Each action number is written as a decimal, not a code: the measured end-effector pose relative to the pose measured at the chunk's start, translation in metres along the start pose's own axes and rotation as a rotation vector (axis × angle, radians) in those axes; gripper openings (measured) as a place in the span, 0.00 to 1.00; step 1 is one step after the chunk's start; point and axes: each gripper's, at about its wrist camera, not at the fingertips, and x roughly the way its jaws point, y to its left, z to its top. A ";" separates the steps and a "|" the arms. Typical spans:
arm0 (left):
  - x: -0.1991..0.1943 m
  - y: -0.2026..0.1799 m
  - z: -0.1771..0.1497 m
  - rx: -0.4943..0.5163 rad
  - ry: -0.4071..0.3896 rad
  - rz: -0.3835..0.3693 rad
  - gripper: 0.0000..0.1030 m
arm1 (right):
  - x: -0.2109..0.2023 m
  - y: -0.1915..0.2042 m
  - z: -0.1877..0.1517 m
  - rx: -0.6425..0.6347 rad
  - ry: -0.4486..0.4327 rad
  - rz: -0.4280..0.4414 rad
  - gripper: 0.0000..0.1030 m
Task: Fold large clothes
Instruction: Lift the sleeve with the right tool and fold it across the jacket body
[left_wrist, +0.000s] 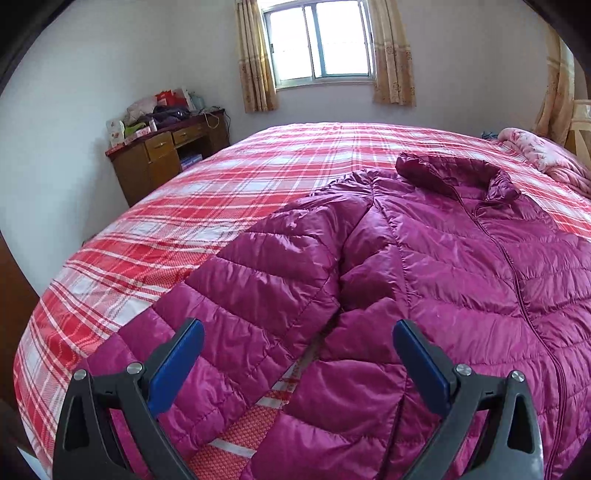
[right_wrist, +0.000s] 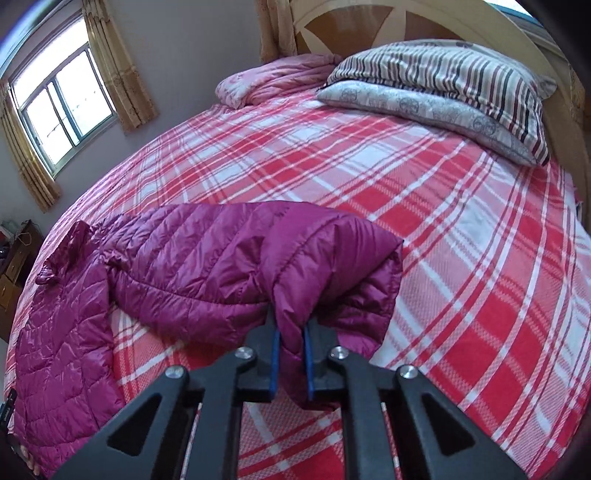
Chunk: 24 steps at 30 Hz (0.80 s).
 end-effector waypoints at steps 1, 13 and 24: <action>0.003 0.001 0.000 -0.007 0.007 -0.005 0.99 | -0.005 0.006 0.005 -0.022 -0.025 -0.012 0.12; 0.023 0.006 -0.017 -0.066 0.070 -0.052 0.99 | -0.072 0.134 0.037 -0.342 -0.357 0.016 0.12; 0.034 0.030 -0.004 -0.153 0.069 -0.044 0.99 | -0.082 0.231 0.004 -0.566 -0.403 0.133 0.12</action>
